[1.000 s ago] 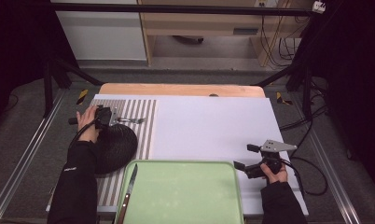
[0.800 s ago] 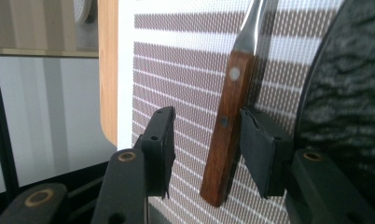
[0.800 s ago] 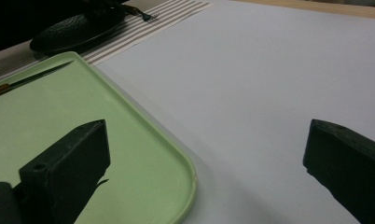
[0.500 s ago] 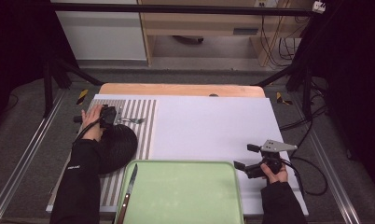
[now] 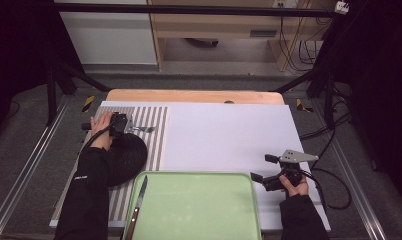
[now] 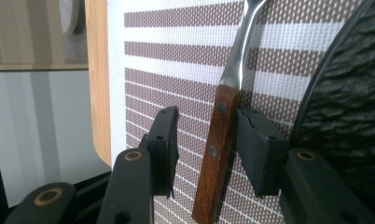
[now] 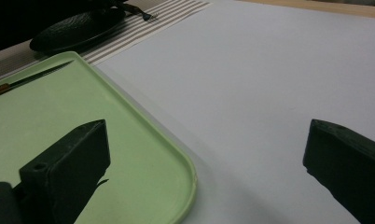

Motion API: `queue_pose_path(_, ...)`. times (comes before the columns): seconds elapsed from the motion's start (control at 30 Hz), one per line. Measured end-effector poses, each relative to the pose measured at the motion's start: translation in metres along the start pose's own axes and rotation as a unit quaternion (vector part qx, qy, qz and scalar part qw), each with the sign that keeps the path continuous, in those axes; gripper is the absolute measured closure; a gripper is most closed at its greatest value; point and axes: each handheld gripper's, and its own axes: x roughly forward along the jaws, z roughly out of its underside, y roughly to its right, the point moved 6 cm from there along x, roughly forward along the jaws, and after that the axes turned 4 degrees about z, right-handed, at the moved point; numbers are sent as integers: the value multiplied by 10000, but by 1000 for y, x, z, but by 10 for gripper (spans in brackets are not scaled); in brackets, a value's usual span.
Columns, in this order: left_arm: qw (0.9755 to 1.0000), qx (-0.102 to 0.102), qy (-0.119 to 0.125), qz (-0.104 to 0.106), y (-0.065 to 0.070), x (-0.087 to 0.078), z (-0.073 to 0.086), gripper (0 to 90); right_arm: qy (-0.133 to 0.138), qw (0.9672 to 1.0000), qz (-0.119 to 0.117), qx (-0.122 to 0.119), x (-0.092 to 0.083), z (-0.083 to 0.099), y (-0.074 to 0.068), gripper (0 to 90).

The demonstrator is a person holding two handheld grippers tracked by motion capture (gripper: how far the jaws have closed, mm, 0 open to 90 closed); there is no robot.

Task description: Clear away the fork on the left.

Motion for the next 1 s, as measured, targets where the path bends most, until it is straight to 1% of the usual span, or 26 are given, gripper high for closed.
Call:
queue_pose_path(0.1, 10000, 6, 8, 19, -1, 0, 0, 570, 21, 10000, 2, 5, -1, 0, 0, 8)
queue_pose_path(0.2, 9999, -67, 50, 61, 0, 0, 1, 577, 19, 10000, 6, 5, -1, 0, 0, 8)
queue_pose_path(0.23, 9999, -52, 26, 86, 0, 0, 0, 586, 18, 10000, 5, 6, -1, 0, 0, 8)
queue_pose_path(0.33, 9998, 134, -49, 139, 1, 1, -3, 622, 35, 10000, 0, 7, -1, -1, 0, 8)
queue_pose_path(0.43, 9999, 83, -2, 141, 1, 2, -2, 616, 25, 10000, 7, 9, -1, -1, 0, 7)
queue_pose_path(0.53, 9998, 121, 11, 135, 0, 3, -3, 612, 16, 10000, 6, 10, -1, 0, 0, 7)
queue_pose_path(0.57, 9998, 139, -20, 132, 0, 4, -3, 613, 21, 10000, 12, 13, -1, 0, 0, 7)
queue_pose_path(0.67, 9998, 109, -34, 150, 0, 7, -2, 617, 33, 10000, 20, 24, -1, -1, 0, 7)
queue_pose_path(0.8, 9996, 177, -56, 201, 2, 10, -2, 663, 10, 10000, 33, 21, 0, 0, 1, 7)
queue_pose_path(0.9, 9994, 233, -39, 244, 3, 10, -2, 675, 30, 10000, 37, 23, -1, -1, 1, 7)
queue_pose_path(0.97, 9993, 242, 2, 293, 4, 10, -2, 712, 43, 10000, 36, 25, -1, -1, 1, 6)
queue_pose_path(1.0, 9993, 252, 0, 285, 4, 10, -2, 729, 50, 10000, 25, 29, -1, -1, 1, 6)
